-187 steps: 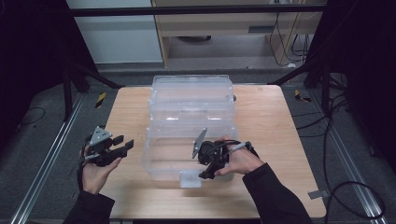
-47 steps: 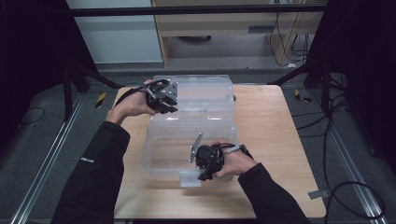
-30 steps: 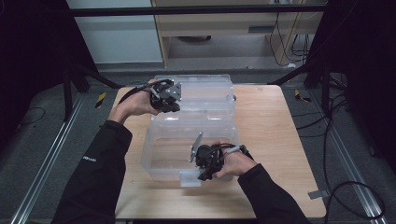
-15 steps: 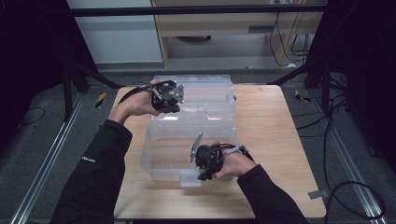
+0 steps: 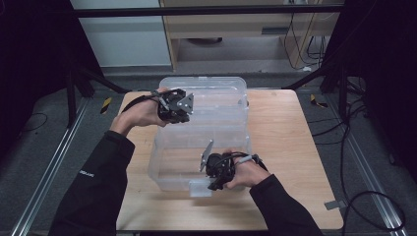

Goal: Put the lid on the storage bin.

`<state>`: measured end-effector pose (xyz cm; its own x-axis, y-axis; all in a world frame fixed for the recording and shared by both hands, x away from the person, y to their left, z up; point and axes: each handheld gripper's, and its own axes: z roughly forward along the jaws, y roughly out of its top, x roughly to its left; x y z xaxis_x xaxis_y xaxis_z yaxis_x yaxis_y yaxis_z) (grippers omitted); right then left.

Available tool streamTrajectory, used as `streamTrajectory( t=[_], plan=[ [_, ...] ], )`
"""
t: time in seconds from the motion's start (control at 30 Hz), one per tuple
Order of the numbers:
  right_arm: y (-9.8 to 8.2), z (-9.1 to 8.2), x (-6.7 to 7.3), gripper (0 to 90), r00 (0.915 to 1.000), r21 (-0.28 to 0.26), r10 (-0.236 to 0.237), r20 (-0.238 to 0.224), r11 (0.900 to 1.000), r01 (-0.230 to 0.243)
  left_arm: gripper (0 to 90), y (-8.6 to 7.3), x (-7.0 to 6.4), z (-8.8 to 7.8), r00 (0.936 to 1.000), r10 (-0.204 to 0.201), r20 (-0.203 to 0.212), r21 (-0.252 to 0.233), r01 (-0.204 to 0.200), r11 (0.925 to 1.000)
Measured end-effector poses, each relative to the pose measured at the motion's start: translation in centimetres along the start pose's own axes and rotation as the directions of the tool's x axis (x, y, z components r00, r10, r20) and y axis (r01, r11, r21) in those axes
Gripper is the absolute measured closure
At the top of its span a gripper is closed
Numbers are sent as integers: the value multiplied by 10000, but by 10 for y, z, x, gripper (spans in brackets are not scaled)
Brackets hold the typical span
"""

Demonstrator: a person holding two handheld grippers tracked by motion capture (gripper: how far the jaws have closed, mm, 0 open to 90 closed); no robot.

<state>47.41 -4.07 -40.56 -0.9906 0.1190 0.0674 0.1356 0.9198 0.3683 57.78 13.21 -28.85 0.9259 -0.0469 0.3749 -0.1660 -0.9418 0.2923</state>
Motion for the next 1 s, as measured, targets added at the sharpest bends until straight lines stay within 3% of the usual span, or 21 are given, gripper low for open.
streamTrajectory(
  t=[0.57,1.0],
  plan=[
    [0,-1,1,672,10000,98,-4,40,10000,3,869,1,-22,-10,9998,167,-119,-100,-169,9998],
    [0,0,1,670,9999,-7,-43,97,10000,44,870,-1,-37,-13,9996,2,-266,-330,-10,9995]
  ],
)
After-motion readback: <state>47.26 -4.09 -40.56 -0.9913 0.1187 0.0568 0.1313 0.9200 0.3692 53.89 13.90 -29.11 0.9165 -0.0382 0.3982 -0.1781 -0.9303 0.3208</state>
